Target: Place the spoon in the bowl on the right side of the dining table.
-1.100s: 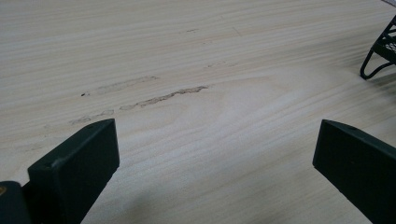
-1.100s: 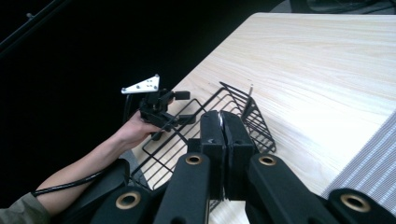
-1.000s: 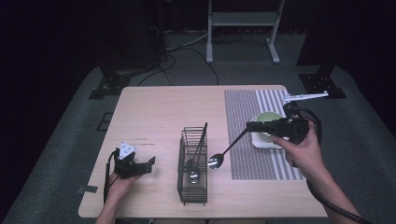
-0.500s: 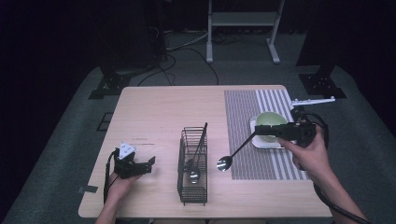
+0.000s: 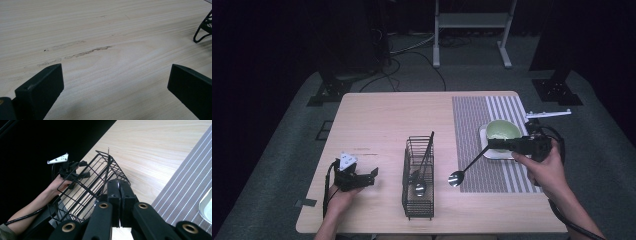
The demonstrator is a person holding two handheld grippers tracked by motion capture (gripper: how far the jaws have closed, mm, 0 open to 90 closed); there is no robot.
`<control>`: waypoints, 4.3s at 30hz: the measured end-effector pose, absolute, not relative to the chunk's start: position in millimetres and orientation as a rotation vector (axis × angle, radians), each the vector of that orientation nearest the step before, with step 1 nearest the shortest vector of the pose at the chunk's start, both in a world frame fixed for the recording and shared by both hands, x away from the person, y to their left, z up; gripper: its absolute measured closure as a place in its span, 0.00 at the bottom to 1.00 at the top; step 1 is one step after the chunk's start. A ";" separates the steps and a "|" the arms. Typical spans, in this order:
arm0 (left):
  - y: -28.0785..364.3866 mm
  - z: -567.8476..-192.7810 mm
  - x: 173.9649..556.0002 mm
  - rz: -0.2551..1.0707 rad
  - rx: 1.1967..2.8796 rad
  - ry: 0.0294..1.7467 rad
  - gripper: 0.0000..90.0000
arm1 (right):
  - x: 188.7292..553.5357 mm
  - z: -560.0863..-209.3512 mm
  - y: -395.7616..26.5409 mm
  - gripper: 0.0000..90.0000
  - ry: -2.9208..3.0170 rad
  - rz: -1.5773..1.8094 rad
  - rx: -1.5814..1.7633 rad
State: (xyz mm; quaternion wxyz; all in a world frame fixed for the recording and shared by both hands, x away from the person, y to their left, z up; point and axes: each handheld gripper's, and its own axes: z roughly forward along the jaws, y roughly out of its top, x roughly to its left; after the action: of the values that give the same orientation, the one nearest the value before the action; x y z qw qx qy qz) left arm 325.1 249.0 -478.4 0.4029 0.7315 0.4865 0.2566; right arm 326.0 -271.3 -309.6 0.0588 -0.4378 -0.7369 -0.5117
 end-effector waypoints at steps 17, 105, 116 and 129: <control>248.6 -478.4 325.0 0.649 1.852 1.226 0.00 | 326.5 -326.6 -283.2 0.98 -2.199 -1.533 -1.379; 248.9 -478.3 325.1 0.650 1.853 1.230 0.00 | 352.2 -375.5 -351.2 0.98 -2.023 -1.536 -1.728; 249.0 -478.4 325.1 0.649 1.850 1.230 0.00 | 363.3 -375.3 -350.6 0.98 -2.016 -1.523 -1.764; 249.0 -478.4 325.2 0.649 1.850 1.230 0.00 | 373.8 -368.4 -355.8 0.98 -2.000 -1.547 -1.817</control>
State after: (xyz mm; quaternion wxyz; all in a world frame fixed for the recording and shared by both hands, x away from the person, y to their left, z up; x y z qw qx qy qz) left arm 325.2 249.0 -478.4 0.4019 0.7318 0.4868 0.2567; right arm 373.8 -355.8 -368.4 0.0141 -0.5836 -0.6422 -0.4968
